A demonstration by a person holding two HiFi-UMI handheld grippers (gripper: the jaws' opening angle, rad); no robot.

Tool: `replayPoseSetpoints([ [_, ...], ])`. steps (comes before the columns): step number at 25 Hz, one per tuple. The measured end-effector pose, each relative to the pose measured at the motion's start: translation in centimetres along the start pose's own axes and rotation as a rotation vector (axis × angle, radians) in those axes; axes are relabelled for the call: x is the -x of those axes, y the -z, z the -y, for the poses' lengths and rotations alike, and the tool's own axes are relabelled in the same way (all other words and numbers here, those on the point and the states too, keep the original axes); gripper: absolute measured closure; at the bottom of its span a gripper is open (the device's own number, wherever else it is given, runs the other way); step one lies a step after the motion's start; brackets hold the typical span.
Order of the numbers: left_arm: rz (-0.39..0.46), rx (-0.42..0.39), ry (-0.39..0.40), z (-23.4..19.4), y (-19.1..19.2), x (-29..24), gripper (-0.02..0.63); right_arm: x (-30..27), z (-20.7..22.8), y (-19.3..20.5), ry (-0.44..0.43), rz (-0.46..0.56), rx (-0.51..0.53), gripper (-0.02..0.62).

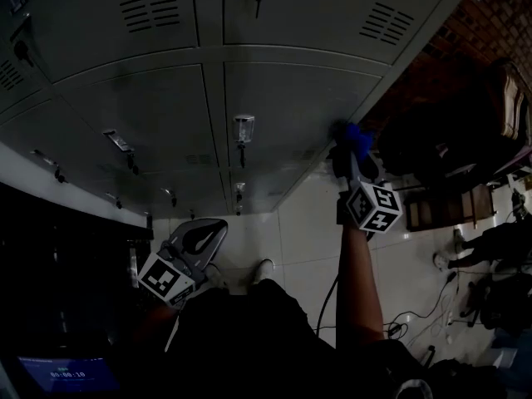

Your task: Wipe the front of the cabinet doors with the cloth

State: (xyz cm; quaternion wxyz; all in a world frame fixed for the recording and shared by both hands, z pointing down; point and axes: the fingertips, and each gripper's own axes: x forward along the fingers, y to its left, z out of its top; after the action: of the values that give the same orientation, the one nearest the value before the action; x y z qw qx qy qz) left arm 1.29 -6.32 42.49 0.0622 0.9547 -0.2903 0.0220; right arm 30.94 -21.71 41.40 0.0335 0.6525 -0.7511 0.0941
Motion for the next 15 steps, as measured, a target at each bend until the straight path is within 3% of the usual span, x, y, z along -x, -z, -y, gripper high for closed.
replayPoseSetpoints([
  [8, 0.024, 0.006, 0.003, -2.0, 0.7, 3.3, 0.606, 0.2, -12.6, 3.8, -0.226, -0.040, 0.008, 0.509],
  [15, 0.032, 0.015, -0.032, -3.5, 0.9, 6.4, 0.606, -1.8, -24.5, 5.7, -0.436, -0.098, 0.090, 0.509],
])
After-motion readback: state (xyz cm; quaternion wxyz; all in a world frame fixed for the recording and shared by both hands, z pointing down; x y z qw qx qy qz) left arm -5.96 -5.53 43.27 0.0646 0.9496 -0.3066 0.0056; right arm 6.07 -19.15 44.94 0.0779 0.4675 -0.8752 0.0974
